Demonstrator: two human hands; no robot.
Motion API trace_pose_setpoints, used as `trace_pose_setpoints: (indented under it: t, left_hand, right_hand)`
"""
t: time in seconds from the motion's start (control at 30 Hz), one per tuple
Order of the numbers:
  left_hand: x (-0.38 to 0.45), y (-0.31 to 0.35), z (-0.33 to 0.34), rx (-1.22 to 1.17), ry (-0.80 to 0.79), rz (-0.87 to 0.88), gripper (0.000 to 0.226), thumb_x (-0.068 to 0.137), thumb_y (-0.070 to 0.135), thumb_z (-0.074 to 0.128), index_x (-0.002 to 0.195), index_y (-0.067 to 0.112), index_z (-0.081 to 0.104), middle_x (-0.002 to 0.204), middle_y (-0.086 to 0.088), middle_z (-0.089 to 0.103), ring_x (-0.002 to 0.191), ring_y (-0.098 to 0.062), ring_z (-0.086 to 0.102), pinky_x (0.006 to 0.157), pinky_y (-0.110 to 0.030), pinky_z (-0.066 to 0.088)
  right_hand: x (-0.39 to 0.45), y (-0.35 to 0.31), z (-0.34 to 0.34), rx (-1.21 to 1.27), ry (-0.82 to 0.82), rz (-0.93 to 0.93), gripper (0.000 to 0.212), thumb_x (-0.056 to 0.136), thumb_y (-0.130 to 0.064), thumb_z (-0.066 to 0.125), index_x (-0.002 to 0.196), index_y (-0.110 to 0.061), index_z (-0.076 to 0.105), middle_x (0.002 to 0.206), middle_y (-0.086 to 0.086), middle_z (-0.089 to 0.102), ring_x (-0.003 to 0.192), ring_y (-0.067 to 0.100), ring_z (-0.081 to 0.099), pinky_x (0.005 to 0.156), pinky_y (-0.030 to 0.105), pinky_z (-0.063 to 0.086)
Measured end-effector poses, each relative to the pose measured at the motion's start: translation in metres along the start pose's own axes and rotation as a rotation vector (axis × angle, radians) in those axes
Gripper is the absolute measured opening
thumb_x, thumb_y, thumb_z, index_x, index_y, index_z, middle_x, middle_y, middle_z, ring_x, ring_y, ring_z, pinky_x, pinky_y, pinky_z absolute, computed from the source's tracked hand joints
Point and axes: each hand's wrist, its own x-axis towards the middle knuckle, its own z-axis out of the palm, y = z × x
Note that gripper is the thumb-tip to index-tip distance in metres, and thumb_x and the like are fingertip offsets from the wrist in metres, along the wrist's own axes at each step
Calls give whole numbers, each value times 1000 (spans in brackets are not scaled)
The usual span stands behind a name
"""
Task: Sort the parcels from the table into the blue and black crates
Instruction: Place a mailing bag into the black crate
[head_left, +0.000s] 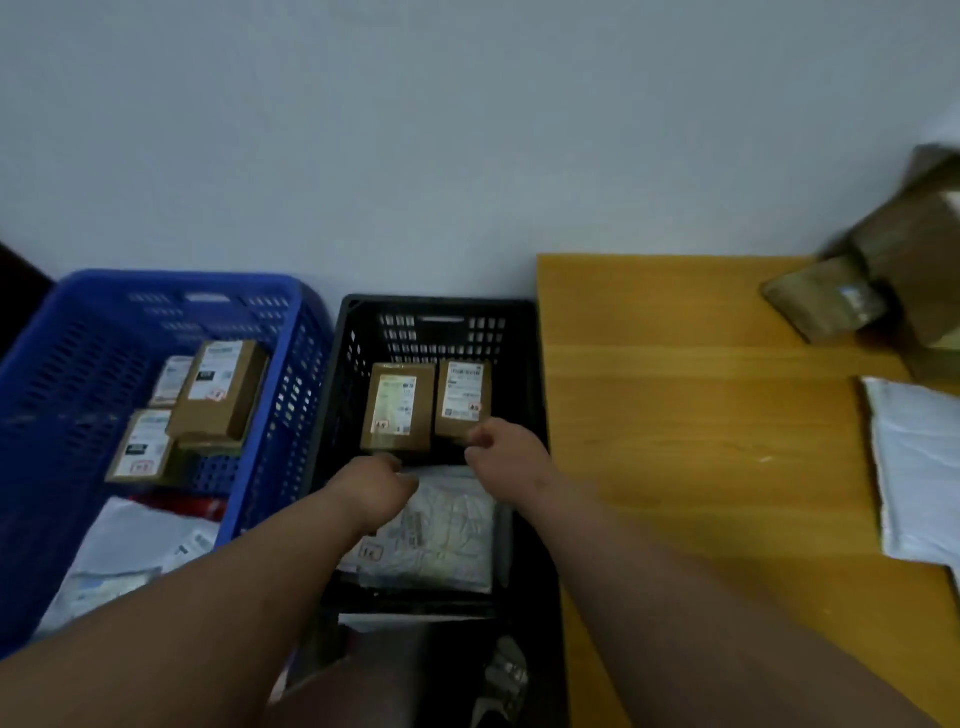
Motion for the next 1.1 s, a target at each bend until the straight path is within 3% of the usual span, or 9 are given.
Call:
trace_pose_setpoints:
  t: [0.07, 0.13, 0.23, 0.37, 0.5, 0.57, 0.93, 1.1]
  left_hand:
    - [-17, 12, -6, -27, 31, 55, 44, 98, 37, 49, 134, 12, 53, 128, -9, 57, 109, -23, 55, 80, -23, 40]
    - [-36, 21, -8, -46, 45, 88, 42, 98, 37, 49, 132, 12, 54, 128, -11, 57, 107, -22, 54, 79, -23, 38]
    - [-65, 34, -6, -56, 51, 145, 42, 98, 36, 50, 131, 10, 55, 131, -13, 56, 113, -25, 54, 83, -24, 40]
    - [-97, 65, -8, 10, 95, 238, 44, 100, 34, 47, 135, 9, 53, 136, -13, 54, 121, -28, 52, 99, -31, 42]
    - [-120, 106, -2, 23, 120, 335, 39, 101, 34, 44, 130, 11, 56, 133, -13, 56, 119, -28, 52, 96, -31, 41]
    - [-126, 127, 8, -18, 102, 355, 40, 101, 35, 45, 131, 11, 55, 132, -12, 56, 117, -28, 53, 98, -33, 41]
    - [-130, 270, 147, -112, -111, 263, 48, 100, 37, 48, 141, 11, 45, 143, -14, 45, 126, -33, 46, 99, -40, 42]
    - [-125, 334, 212, -102, -193, 238, 50, 101, 36, 46, 146, 17, 39, 147, -12, 41, 128, -32, 46, 104, -40, 41]
  right_hand:
    - [-26, 0, -21, -2, 90, 5, 21, 94, -21, 51, 113, -22, 61, 115, 2, 61, 100, 20, 58, 78, 29, 46]
    - [-53, 5, -37, -7, 137, 32, 18, 94, -21, 50, 110, -21, 60, 109, 1, 59, 96, 19, 57, 79, 33, 49]
    - [-92, 16, -54, -34, 144, 76, 26, 96, -19, 51, 120, -15, 60, 119, 6, 59, 98, 21, 55, 78, 33, 47]
    - [-138, 36, -74, -98, 118, 107, 34, 101, -23, 48, 133, -13, 54, 134, 11, 52, 115, 28, 53, 96, 40, 48]
    - [-169, 67, -109, -103, 133, 128, 37, 104, -20, 44, 139, -12, 48, 138, 13, 49, 108, 30, 54, 89, 40, 47]
    - [-179, 86, -128, -107, 201, 163, 37, 103, -19, 45, 139, -11, 49, 138, 12, 49, 113, 30, 54, 94, 42, 47]
    - [-214, 241, -269, -129, 306, 377, 41, 96, -24, 51, 135, -12, 51, 140, 12, 50, 127, 25, 48, 102, 28, 38]
    - [-204, 303, -329, -4, 421, 490, 53, 95, -25, 52, 145, -15, 39, 145, 17, 39, 129, 33, 44, 107, 37, 39]
